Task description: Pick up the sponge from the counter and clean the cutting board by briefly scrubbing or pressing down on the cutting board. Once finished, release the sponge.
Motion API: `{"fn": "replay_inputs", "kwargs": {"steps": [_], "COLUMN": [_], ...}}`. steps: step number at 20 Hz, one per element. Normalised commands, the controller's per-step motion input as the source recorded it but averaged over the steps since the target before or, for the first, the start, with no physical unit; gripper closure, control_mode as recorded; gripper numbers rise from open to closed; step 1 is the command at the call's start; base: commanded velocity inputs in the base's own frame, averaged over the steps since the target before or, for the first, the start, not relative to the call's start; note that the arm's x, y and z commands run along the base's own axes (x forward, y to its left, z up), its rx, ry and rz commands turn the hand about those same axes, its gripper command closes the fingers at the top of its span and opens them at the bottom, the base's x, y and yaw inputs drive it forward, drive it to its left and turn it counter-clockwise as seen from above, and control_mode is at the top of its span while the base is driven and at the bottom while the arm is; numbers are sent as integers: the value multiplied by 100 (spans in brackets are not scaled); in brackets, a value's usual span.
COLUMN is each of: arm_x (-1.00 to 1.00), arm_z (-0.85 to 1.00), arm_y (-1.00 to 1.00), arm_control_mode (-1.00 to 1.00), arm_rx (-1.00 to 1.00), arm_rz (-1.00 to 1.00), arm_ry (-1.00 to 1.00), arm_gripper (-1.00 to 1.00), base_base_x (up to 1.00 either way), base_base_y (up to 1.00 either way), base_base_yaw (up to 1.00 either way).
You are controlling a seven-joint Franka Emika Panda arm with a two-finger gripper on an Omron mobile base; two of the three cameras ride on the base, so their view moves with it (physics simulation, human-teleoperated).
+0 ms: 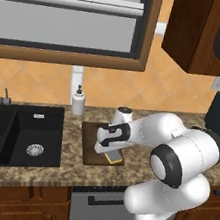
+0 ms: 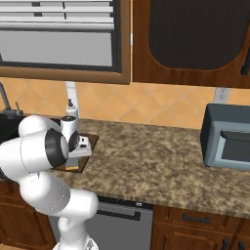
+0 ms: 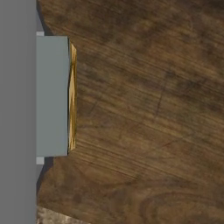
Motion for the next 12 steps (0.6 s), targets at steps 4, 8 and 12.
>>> {"fn": "replay_inputs", "kwargs": {"steps": [4, 8, 12], "arm_x": [5, 12, 19], "arm_z": [-7, -2, 0], "arm_y": [0, 0, 0], "arm_control_mode": [-100, -100, -100], "arm_rx": [0, 0, 0], "arm_rz": [-4, -8, -10], "arm_ry": [0, 0, -4], "arm_gripper": [100, 100, 100], "base_base_x": [0, 0, 0], "base_base_y": [0, 0, 0], "base_base_yaw": [0, 0, 0]}}
